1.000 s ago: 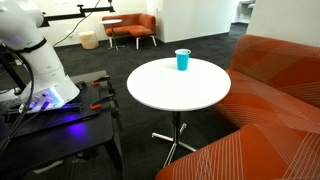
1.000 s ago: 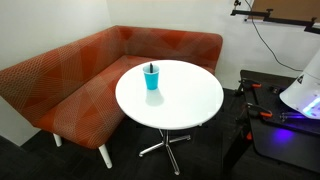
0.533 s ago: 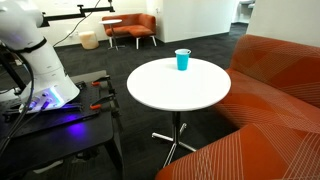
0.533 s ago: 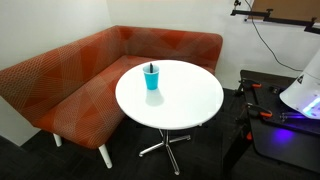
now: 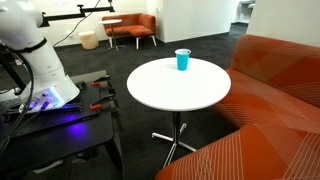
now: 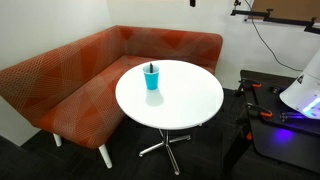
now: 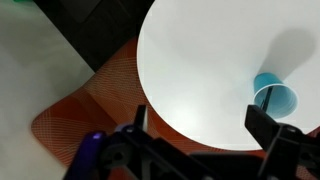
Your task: Take the pen out of the cup and put it on the table
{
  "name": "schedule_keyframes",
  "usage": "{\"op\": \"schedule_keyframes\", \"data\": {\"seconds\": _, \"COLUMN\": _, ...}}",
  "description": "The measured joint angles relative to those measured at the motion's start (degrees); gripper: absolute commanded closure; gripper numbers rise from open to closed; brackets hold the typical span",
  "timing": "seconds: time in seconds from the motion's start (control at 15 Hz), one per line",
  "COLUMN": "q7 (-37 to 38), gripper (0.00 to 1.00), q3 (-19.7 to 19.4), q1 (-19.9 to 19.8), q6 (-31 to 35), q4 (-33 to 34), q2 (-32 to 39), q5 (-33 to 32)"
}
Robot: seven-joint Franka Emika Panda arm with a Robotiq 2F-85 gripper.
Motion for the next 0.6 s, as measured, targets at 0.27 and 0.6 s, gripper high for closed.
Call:
{"op": "schedule_keyframes", "data": {"seconds": 0.27, "q7": 10.7, "gripper": 0.0, "q3": 0.0, "q1": 0.7, "q6": 0.1, "q4": 1.7, "q2": 3.6, "q5": -5.7}}
{"op": "schedule_keyframes", "data": {"seconds": 0.6, "q7": 22.0, "gripper": 0.0, "q3": -0.2, "q1": 1.7, "q6": 0.0, "q4": 4.5, "q2": 8.3, "q5": -11.8}}
